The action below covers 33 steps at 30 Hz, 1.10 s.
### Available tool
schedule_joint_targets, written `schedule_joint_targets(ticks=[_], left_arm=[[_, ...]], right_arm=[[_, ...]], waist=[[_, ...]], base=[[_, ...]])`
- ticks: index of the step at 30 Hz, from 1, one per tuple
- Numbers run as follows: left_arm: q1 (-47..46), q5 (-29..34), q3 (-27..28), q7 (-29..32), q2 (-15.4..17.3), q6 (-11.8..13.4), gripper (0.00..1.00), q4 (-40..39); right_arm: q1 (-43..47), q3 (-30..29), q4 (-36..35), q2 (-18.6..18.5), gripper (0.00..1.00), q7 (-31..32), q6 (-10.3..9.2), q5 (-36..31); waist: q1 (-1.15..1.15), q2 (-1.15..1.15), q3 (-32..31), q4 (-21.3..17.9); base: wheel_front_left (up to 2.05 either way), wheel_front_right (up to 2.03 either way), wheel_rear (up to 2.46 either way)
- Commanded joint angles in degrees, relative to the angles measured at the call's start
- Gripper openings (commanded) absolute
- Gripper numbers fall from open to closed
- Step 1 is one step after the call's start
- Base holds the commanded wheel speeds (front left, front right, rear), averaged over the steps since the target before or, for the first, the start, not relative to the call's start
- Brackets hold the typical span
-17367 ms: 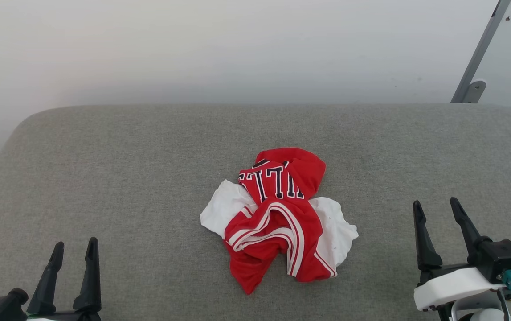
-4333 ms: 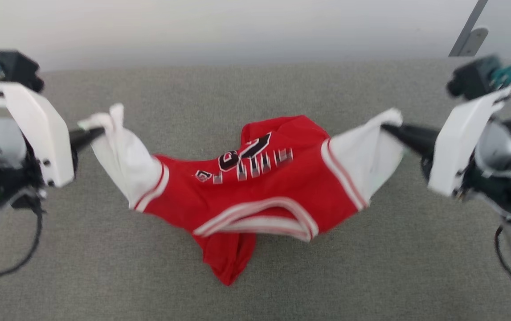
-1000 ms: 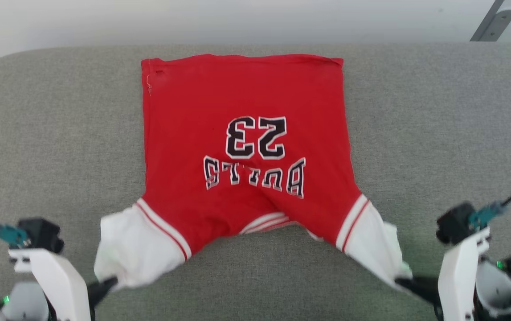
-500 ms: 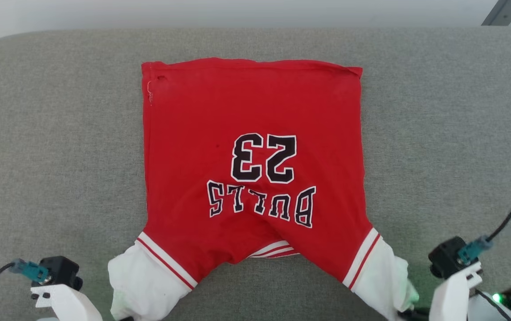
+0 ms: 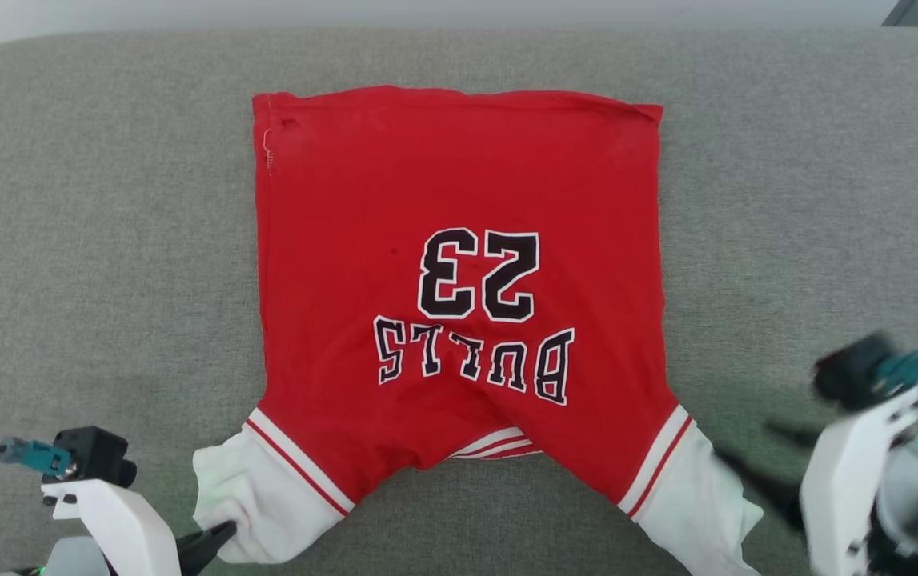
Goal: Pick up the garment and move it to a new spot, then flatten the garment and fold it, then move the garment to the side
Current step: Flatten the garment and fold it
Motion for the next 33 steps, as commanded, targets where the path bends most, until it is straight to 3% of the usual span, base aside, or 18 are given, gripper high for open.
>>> schedule_joint_targets(ticks=[1, 6, 11, 17, 22, 33], left_arm=[[-0.84, 0.52, 0.61, -0.71, -0.29, -0.58, 0.0, -0.15], [-2.36, 1.63, 1.0, -0.73, -0.68, -1.16, 0.0, -0.09], [-5.17, 2.82, 0.66, 0.3, -2.13, -1.98, 0.0, 0.21], [-9.92, 5.43, -0.34, 2.38, -4.94, -3.42, 0.0, 1.45], [-13.84, 7.31, -1.32, 3.9, -7.55, -5.14, 0.0, 3.04], [-18.23, 8.82, -3.0, 5.09, -12.65, -8.57, 0.0, 7.89]], right_arm=[[-2.09, -2.37, -2.83, 1.16, 1.0, 0.62, -0.02, -1.35], [-8.77, -5.26, -6.71, 3.19, 1.0, -0.13, -0.02, -4.94], [-19.61, -5.83, -1.4, 4.19, 1.0, -5.73, -0.02, -9.26], [-32.98, -4.14, 13.12, 4.58, 1.0, -12.84, -0.02, -13.2], [-42.59, -3.28, 27.12, 4.27, 1.0, -14.54, -0.02, -14.65], [-52.53, -2.03, 53.7, 4.85, 1.0, -5.13, -0.04, -15.71]], waist=[[0.0, 0.0, 0.54, 0.27], [0.0, 0.0, 2.23, 1.16], [0.0, 0.0, 4.5, 2.71], [0.0, 0.0, 7.49, 5.62], [0.0, 0.0, 10.11, 8.69], [0.0, 0.0, 13.69, 13.61]], base=[[0.0, 0.0, 0.0], [0.0, 0.0, 0.0], [0.0, 0.0, 0.0], [0.0, 0.0, 0.0], [0.0, 0.0, 0.0], [0.0, 0.0, 0.0]])
